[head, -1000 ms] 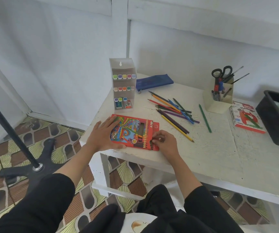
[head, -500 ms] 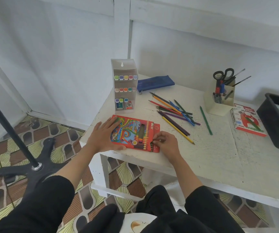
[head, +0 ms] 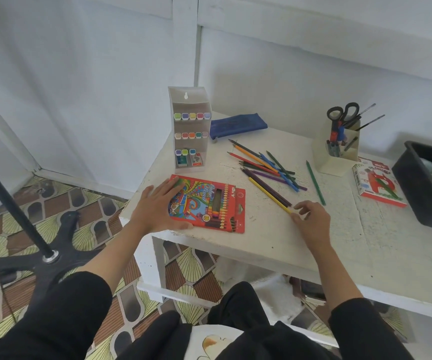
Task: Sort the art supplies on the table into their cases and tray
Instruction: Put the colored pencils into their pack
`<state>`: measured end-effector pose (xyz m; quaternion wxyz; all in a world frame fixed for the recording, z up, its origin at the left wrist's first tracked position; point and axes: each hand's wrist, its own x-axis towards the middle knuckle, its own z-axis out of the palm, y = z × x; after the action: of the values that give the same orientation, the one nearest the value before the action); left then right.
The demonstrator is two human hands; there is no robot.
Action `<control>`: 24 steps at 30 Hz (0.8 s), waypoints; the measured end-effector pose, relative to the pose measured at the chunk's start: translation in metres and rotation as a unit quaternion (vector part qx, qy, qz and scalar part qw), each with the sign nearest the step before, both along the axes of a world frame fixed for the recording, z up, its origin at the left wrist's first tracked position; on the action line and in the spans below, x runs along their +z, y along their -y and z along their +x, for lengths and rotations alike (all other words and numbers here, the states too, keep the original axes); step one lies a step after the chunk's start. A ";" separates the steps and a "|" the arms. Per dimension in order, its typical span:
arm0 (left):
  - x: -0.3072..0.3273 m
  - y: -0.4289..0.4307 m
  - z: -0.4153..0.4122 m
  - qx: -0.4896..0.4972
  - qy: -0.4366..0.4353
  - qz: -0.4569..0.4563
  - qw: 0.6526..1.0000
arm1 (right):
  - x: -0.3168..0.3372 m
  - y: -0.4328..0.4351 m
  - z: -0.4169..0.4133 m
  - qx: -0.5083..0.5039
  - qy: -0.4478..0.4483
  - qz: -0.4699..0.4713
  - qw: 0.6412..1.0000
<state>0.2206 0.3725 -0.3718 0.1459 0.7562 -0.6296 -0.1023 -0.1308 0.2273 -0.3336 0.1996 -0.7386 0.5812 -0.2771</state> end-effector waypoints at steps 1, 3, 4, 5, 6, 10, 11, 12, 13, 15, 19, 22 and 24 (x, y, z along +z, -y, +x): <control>0.000 0.000 0.000 0.000 0.001 0.000 1.000 | -0.001 0.002 -0.004 -0.007 -0.010 0.009 1.000; 0.001 0.000 -0.001 -0.001 0.000 0.000 1.000 | -0.003 0.004 -0.006 -0.019 -0.028 0.034 0.999; 0.002 -0.001 -0.001 -0.001 -0.002 0.000 1.000 | -0.005 0.005 -0.006 -0.025 -0.030 0.045 0.998; 0.002 -0.001 -0.001 -0.001 -0.003 0.002 1.000 | -0.007 0.006 -0.005 -0.031 -0.027 0.051 0.998; 0.003 -0.001 -0.001 -0.002 -0.003 0.003 1.000 | -0.007 0.006 -0.004 -0.036 -0.026 0.050 0.998; 0.002 -0.002 -0.002 -0.003 -0.001 0.004 1.000 | -0.005 0.003 -0.004 -0.054 -0.019 0.035 0.998; 0.002 -0.002 -0.002 -0.003 -0.004 0.003 1.000 | -0.004 0.000 -0.004 -0.066 -0.022 0.035 0.997; 0.001 -0.002 -0.002 -0.003 -0.006 0.000 1.000 | -0.002 -0.003 -0.004 -0.078 -0.026 0.035 0.996; 0.002 -0.002 -0.003 -0.003 -0.008 -0.003 1.000 | 0.000 -0.004 -0.004 -0.087 -0.026 0.034 0.995; 0.003 -0.002 -0.004 -0.003 -0.009 -0.003 1.000 | 0.001 -0.006 -0.006 -0.088 -0.021 0.036 0.995; 0.004 -0.003 -0.004 -0.002 -0.012 0.000 1.000 | 0.001 -0.007 -0.008 -0.069 -0.030 0.049 0.996; 0.003 -0.003 -0.003 -0.001 -0.012 -0.002 1.000 | 0.001 -0.008 -0.009 -0.054 -0.051 0.054 0.996; 0.004 -0.003 -0.003 0.001 -0.015 -0.002 1.000 | 0.001 -0.008 -0.009 -0.041 -0.063 0.059 0.995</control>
<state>0.2172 0.3755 -0.3677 0.1575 0.7548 -0.6268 -0.1124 -0.1395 0.2354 -0.3325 0.1946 -0.7167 0.6381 -0.2032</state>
